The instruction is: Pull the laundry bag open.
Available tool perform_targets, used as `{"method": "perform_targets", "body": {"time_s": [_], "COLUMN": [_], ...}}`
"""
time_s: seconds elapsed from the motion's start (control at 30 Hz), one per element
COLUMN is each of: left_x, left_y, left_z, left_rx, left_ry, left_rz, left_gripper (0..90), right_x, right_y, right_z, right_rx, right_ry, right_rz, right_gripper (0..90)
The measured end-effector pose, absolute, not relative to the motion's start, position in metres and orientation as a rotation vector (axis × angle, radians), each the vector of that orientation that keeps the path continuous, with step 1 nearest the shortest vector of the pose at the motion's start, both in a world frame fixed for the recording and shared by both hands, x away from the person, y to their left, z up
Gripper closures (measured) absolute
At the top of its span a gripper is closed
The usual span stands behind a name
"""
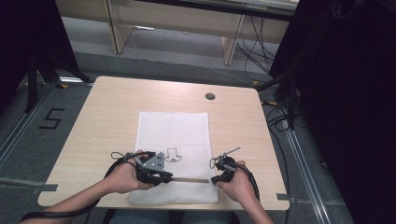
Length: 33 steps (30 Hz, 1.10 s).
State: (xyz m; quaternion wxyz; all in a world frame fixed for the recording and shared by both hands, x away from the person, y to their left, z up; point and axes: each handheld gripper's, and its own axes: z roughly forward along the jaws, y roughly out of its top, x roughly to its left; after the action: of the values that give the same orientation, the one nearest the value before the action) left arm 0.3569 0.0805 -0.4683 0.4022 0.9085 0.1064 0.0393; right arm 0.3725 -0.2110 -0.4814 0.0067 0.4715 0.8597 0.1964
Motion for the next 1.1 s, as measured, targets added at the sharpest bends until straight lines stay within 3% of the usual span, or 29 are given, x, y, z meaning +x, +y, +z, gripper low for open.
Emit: {"method": "perform_targets", "body": {"time_s": [1.1], "left_x": [0.356], "left_y": [0.099], "left_z": [-0.467], "left_rx": [2.293], "left_ry": [0.277], "left_rz": [0.104], "left_gripper": [81.8], "right_x": [0.372], "right_y": [-0.211], "right_z": [-0.481], "right_rx": [1.479], "right_ry": [2.686], "right_rz": [0.602], "right_gripper": [90.0]}}
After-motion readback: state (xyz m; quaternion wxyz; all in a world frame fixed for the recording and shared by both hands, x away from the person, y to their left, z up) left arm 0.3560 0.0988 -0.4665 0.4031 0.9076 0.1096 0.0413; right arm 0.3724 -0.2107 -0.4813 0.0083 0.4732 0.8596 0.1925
